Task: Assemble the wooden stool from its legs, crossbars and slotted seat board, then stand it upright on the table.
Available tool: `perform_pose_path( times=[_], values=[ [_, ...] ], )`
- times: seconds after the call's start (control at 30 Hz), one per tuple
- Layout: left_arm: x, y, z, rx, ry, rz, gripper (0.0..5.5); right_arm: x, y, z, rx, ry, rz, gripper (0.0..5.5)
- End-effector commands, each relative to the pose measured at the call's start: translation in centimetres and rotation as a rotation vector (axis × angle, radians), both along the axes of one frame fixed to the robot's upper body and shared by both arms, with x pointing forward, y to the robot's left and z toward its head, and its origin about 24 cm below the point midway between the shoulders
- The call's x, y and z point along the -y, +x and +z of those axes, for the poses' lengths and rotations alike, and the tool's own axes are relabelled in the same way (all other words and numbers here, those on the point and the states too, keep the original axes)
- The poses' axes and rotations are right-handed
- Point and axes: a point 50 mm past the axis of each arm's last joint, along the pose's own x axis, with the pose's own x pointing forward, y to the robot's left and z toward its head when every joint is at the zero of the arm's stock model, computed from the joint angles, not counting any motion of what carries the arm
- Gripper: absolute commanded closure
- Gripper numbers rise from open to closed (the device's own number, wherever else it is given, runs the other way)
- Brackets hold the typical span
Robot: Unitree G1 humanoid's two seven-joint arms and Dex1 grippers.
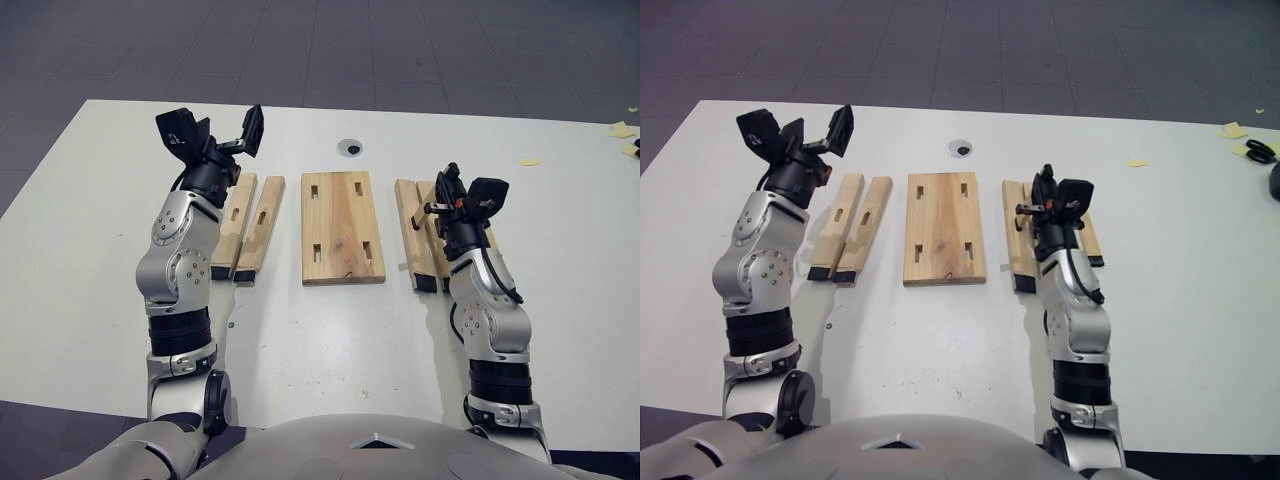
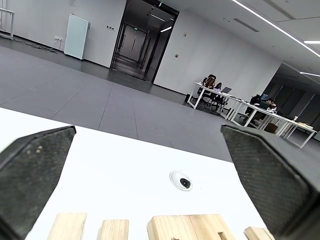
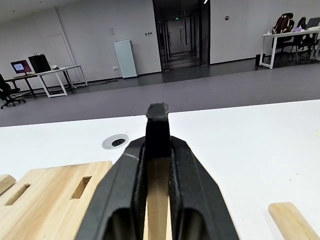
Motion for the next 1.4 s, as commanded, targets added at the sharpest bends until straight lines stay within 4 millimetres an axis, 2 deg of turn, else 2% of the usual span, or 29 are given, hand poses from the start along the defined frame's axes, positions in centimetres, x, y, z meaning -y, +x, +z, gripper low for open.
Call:
perform_pose_path(
  times=[0.03,0.2,0.47,0.63,0.83,1.0,1.03,1.4],
  values=[
    [0.2,-0.2,-0.3,0.001,0.046,-0.002,0.1,0.3,-0.6,-2.1,-0.125,-0.029,-0.029,5.07],
    [0.5,-0.2,-0.3,0.008,0.066,-0.001,0.1,1.4,-1.0,-4.3,-0.23,0.01,-0.051,5.07],
    [0.5,-0.3,-0.5,0.012,0.072,0.007,0.1,2.2,-2.0,-4.6,-0.082,-0.062,-0.013,5.07],
    [0.6,-0.4,-0.6,0.012,0.082,0.007,0.1,2.2,-3.2,-6.0,-0.157,-0.04,-0.008,5.07],
    [0.5,-0.5,-0.8,0.005,0.085,0.011,0.1,2.1,-2.4,-5.3,-0.137,-0.022,-0.016,5.07],
    [0.4,-0.5,-0.9,0.0,0.085,0.014,0.1,2.1,-1.2,-3.1,-0.054,-0.013,-0.009,5.07],
    [0.3,-0.5,-0.9,-0.002,0.085,0.016,0.1,2.0,-0.8,-2.2,-0.022,-0.004,-0.003,4.7],
    [0.6,-0.5,-1.7,-0.022,0.077,-0.02,0.1,0.3,2.5,8.2,0.27,0.097,0.075,3.03]
  ],
)
